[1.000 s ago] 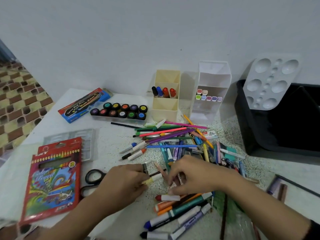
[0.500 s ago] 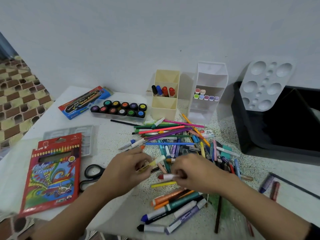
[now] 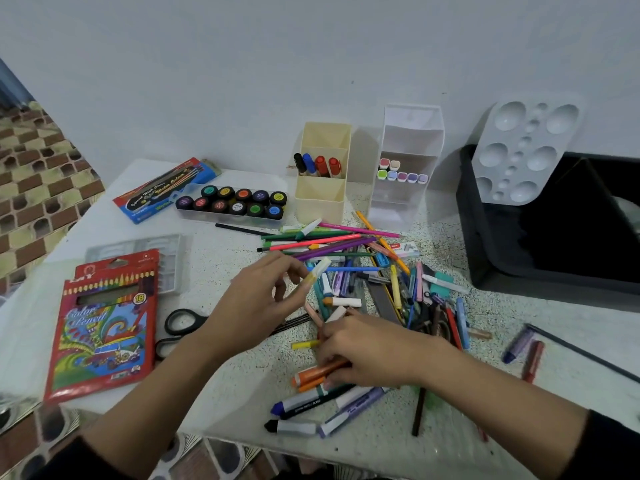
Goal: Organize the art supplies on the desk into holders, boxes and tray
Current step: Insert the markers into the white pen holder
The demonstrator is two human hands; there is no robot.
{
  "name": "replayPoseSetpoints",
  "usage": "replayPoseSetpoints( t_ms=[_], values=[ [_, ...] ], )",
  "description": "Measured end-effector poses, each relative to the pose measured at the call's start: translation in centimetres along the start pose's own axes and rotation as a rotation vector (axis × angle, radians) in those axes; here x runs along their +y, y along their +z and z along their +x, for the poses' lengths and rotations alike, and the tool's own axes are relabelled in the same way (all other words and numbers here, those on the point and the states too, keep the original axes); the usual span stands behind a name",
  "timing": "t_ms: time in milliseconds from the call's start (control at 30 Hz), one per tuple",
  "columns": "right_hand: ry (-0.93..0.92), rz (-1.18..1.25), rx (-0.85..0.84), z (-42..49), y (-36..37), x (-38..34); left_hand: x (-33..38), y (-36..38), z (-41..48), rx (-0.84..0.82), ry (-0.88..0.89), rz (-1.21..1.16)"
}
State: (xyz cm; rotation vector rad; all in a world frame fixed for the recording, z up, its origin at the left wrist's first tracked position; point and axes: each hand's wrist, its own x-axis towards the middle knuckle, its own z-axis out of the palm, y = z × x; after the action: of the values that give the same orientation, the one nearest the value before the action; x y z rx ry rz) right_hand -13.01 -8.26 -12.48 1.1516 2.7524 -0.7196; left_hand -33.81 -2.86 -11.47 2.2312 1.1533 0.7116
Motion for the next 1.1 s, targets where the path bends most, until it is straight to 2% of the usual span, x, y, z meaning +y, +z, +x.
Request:
replayPoseSetpoints(
  t_ms=[233,467,667,767,867,1000,1100],
  values=[
    [0.019,0.056,0.018,-0.3,0.3,-0.2,0.3,0.2,-0.2,-0.067,-0.035,-0.045],
    [0.073,0.026,0.042,-0.3,0.0,0.4,0.2,-0.1,0.3,-0.025,-0.025,-0.049],
    [0.115,-0.028,0.158,-0.4,-0.5,0.7,0.9,-0.5,1.6,0.010,-0.005,-0.090],
    [0.198,0.052,0.221,-0.4,-1.6,1.3,1.6,-0.6,2.6,0.055,-0.013,-0.101],
    [0.294,0.231,0.310,-0.6,-2.4,2.1,1.9,-0.5,3.4,0.075,-0.030,-0.115],
    [0.393,0.527,0.480,-1.1,-2.7,3.3,2.5,-0.2,4.6,0.158,-0.074,-0.188],
    [0.476,0.652,0.663,-1.3,-2.8,4.7,2.9,0.0,5.8,0.202,-0.080,-0.196]
  ],
)
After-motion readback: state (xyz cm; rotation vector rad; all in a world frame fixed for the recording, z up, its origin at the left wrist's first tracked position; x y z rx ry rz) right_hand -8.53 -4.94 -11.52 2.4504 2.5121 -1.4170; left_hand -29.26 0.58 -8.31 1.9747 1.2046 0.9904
